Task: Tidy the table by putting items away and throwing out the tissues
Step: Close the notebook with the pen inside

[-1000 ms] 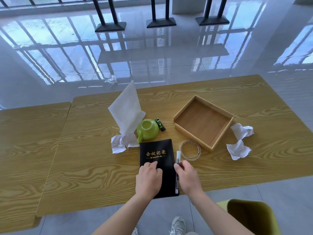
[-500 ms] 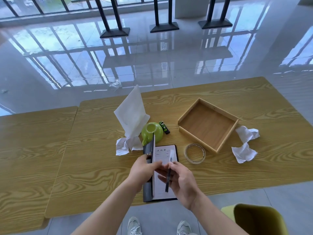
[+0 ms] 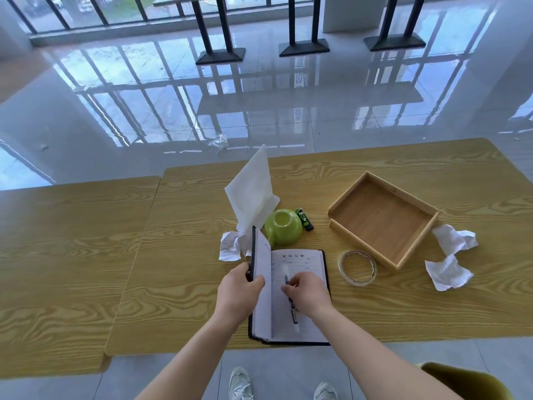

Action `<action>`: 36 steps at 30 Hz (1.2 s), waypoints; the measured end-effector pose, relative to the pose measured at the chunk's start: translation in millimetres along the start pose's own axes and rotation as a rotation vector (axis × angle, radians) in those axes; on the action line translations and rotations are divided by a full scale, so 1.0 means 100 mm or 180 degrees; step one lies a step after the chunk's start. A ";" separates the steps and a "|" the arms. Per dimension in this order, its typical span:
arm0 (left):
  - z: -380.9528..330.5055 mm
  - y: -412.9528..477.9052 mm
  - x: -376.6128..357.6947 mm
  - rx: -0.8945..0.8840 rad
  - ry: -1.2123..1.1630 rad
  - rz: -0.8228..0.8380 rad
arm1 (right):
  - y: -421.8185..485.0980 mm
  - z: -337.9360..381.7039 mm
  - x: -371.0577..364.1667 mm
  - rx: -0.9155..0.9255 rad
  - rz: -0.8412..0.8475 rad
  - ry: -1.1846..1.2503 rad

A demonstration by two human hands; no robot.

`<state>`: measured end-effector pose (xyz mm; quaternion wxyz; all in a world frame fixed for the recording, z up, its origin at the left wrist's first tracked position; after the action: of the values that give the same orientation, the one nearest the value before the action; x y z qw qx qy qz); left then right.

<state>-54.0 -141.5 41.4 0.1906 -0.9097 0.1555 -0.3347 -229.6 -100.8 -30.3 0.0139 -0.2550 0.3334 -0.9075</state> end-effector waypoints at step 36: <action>-0.20 -0.11 -1.42 -0.1017 0.2404 -0.0165 | -0.12 -0.93 0.52 -0.0238 -0.0132 0.1314</action>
<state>-169.2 -78.7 -17.2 -0.0321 -0.7446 0.2416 -0.6214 -316.7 -45.7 -59.4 -0.0829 -0.0708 0.3573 -0.9276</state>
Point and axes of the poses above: each hand's wrist, its own y-axis towards the middle knuckle, its own x-axis out of the back of the hand, z = x × y, the point moved 9 cm from there along y, towards the middle knuckle, and after that the axes turned 8 degrees about z, right-handed, at the moved point
